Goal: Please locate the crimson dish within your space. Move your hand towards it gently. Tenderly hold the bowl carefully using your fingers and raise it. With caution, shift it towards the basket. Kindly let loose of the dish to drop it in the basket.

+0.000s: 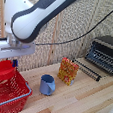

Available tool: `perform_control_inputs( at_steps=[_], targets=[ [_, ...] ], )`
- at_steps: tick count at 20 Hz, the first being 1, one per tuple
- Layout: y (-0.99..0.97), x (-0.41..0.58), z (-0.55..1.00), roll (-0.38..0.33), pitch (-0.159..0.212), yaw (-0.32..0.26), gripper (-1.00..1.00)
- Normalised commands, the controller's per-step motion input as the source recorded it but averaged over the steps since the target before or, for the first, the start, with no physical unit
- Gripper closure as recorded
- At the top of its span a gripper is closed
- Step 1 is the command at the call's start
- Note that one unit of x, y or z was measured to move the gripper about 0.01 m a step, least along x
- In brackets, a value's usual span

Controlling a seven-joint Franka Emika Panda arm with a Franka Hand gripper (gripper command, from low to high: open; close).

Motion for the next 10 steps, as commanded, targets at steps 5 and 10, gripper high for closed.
perform_control_inputs(
  at_steps=[5,10],
  targets=[
    [-0.13,0.184,0.71,0.005,0.01,0.007,-1.0],
    [-0.2,0.248,0.75,0.002,-0.134,0.032,-1.0]
  ],
)
